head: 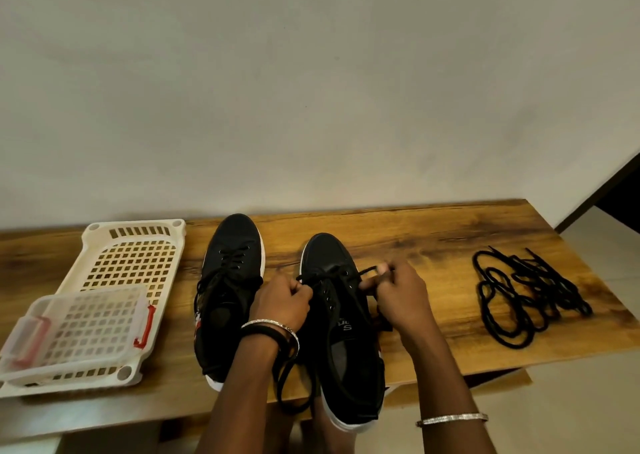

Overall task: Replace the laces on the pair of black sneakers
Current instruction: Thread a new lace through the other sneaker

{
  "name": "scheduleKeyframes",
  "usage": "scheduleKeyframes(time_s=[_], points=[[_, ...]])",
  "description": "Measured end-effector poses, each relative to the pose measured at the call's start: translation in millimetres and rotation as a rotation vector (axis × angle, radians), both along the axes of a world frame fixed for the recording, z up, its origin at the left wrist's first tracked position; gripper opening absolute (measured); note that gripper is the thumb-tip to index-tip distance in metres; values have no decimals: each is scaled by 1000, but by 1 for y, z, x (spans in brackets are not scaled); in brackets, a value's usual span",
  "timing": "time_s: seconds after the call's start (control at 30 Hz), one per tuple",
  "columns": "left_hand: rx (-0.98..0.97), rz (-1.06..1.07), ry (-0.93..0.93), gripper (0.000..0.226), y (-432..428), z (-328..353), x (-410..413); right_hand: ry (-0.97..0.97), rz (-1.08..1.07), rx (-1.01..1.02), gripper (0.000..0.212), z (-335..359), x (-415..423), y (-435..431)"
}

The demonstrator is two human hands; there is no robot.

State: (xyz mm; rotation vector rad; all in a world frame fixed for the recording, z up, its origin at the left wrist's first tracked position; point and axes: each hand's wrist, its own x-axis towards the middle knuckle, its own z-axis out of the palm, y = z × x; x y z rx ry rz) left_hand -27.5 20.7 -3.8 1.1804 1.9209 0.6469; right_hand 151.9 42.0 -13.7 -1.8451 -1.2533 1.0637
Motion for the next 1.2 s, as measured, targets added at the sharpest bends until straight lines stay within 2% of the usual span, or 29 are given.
scheduleKeyframes(time_s=[0.07,0.13,0.2,0.23,0.27,0.33,0.4,0.5,0.57,0.63,0.8,0.83,0.9,0.93,0.97,1.07,1.13,1.2], points=[[9,4,1,30,-1,1,0,370,-189,-135,21,4,5,0],[19,11,-5,29,-1,1,0,492,-313,-187,22,5,10,-1],[23,28,-24,29,-1,1,0,243,-293,-117,19,4,13,-1],[23,40,-40,28,0,1,0,82,-233,-49,16,4,12,-2],[18,50,-60,26,0,2,0,7,-164,32,11,5,11,-3],[9,71,-97,18,1,3,1,-8,28,109,6,8,5,-4],[1,91,-136,9,2,3,0,-146,185,143,9,2,-2,-2],[-10,89,-187,3,3,-1,-1,-300,241,163,6,-7,-7,0],[-3,71,-201,9,3,-6,-2,-319,212,146,12,-10,-7,1],[9,43,-186,15,2,-9,-4,-246,105,113,15,-9,-3,2],[-22,71,-211,20,2,-11,-1,311,-262,-132,19,-4,4,0],[-32,81,-234,21,2,-10,1,271,-288,-133,21,-5,6,0],[-39,98,-276,21,3,-10,2,-54,-215,-64,18,-4,9,0],[-40,110,-303,20,4,-11,2,-148,-167,5,11,-3,8,0],[-39,125,-333,18,5,-11,1,-140,-95,78,5,1,7,-1],[-37,151,-403,10,6,-12,1,-25,135,161,9,3,0,-2],[-31,150,-432,11,7,-13,1,-143,241,171,6,-3,-4,-1],[1,154,-428,13,7,-15,-1,-205,249,172,3,-9,-4,0]])
